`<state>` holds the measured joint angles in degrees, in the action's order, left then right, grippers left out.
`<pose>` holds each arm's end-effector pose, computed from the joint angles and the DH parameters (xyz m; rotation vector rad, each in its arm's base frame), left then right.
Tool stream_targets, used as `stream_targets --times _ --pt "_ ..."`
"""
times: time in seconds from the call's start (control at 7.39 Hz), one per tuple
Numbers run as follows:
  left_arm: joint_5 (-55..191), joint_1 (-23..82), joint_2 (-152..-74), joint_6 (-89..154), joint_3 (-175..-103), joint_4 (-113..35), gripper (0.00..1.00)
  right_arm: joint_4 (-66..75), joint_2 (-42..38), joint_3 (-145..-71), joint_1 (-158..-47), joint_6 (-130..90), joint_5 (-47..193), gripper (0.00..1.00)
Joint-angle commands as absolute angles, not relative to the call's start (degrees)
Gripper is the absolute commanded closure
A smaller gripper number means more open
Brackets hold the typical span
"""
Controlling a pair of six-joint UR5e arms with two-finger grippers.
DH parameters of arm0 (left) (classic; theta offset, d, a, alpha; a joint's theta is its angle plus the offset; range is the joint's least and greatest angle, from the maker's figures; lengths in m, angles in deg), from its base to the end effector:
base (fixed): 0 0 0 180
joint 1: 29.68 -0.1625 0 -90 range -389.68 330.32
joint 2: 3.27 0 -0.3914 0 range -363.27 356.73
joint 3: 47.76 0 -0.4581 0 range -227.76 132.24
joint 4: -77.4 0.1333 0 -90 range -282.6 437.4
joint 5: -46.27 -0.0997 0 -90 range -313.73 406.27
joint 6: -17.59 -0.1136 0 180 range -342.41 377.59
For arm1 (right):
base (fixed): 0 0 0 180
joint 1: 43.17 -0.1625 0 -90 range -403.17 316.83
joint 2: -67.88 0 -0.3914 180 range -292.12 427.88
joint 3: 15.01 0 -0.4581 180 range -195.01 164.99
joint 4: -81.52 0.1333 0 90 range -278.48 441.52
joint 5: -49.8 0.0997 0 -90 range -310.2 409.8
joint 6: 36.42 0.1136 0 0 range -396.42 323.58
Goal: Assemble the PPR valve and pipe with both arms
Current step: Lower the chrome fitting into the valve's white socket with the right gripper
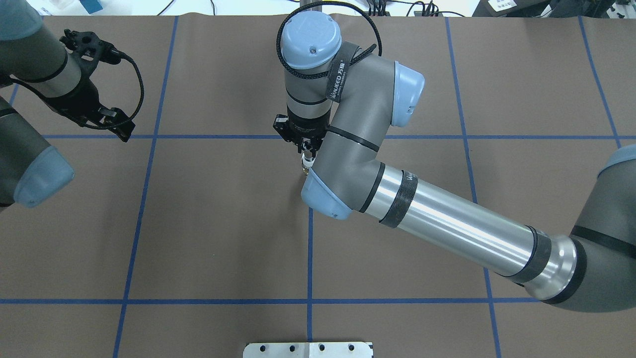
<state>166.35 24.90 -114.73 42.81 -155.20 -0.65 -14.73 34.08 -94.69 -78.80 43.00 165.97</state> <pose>0.3047 -0.5602 0.2815 0.1369 0.6788 0.2943 -0.5904 -0.5255 0.0663 -0.1367 -0.7983 0.2552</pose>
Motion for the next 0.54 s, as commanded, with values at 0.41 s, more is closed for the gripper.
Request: stream_targets --times 0.41 --pt "166.3 24.9 -114.9 42.9 -155.1 -0.6 0.01 -14.7 33.3 -94.6 -78.6 42.8 166.0 1.0"
